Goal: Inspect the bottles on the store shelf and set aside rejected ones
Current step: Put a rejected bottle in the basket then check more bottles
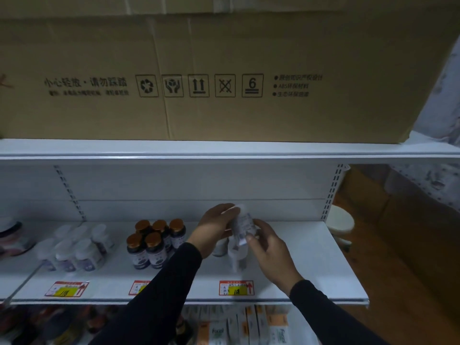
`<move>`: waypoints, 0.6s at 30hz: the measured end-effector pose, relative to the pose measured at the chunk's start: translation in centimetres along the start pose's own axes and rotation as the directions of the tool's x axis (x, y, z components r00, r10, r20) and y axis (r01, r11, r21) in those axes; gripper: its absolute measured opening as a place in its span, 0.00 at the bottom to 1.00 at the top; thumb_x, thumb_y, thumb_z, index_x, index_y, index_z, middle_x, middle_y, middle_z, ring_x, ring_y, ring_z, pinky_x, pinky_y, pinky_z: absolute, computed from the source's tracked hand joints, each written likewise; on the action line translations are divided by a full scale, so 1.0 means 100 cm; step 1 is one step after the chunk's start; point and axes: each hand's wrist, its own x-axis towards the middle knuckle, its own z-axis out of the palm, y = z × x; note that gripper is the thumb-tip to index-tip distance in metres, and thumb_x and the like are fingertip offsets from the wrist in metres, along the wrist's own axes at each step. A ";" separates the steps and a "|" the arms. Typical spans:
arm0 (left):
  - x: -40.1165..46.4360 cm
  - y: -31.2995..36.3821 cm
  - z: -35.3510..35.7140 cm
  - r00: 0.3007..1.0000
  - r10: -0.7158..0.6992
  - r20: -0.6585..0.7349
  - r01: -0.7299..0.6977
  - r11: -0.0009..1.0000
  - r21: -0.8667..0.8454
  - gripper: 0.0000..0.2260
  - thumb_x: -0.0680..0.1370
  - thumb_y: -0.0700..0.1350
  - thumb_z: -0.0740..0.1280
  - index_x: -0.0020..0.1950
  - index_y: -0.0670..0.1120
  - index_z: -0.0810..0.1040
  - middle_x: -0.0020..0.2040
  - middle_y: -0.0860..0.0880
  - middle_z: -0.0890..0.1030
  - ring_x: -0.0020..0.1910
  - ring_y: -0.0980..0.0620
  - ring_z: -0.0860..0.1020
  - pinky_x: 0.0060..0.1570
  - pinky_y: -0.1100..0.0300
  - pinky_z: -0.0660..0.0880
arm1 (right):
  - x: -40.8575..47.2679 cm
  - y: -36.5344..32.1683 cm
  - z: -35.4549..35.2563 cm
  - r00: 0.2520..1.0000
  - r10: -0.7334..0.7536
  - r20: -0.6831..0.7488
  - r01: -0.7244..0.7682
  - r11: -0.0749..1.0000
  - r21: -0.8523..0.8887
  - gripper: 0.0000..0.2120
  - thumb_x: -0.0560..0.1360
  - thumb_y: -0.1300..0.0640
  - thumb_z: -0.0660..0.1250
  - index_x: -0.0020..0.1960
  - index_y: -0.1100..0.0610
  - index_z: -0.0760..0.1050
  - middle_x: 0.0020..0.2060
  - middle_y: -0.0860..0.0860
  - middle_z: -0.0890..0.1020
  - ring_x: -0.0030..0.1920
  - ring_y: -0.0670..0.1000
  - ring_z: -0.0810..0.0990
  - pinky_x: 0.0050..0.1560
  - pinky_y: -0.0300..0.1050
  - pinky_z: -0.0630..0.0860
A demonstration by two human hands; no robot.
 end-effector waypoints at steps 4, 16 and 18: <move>-0.002 0.001 0.002 0.998 -0.013 -0.055 0.011 0.999 -0.047 0.15 0.77 0.47 0.70 0.62 0.44 0.77 0.56 0.43 0.82 0.51 0.47 0.83 0.44 0.59 0.79 | -0.002 -0.001 0.005 1.000 -0.017 -0.005 0.017 0.999 0.048 0.22 0.74 0.45 0.70 0.66 0.42 0.69 0.61 0.45 0.74 0.54 0.42 0.79 0.53 0.38 0.79; -0.008 0.004 0.005 0.999 0.030 -0.031 -0.032 0.998 -0.059 0.08 0.79 0.45 0.68 0.56 0.44 0.79 0.54 0.43 0.83 0.52 0.47 0.82 0.45 0.60 0.78 | -0.006 -0.009 0.000 1.000 -0.010 0.016 0.009 0.999 0.043 0.16 0.80 0.56 0.63 0.65 0.42 0.68 0.56 0.45 0.80 0.51 0.35 0.79 0.46 0.26 0.72; -0.007 0.004 0.005 0.998 0.035 -0.052 -0.038 0.998 -0.054 0.11 0.78 0.46 0.69 0.58 0.44 0.79 0.55 0.43 0.82 0.53 0.47 0.81 0.46 0.60 0.78 | -0.005 -0.008 0.001 1.000 -0.017 0.006 0.017 0.999 0.048 0.17 0.80 0.54 0.64 0.67 0.43 0.67 0.60 0.44 0.78 0.55 0.38 0.78 0.49 0.27 0.73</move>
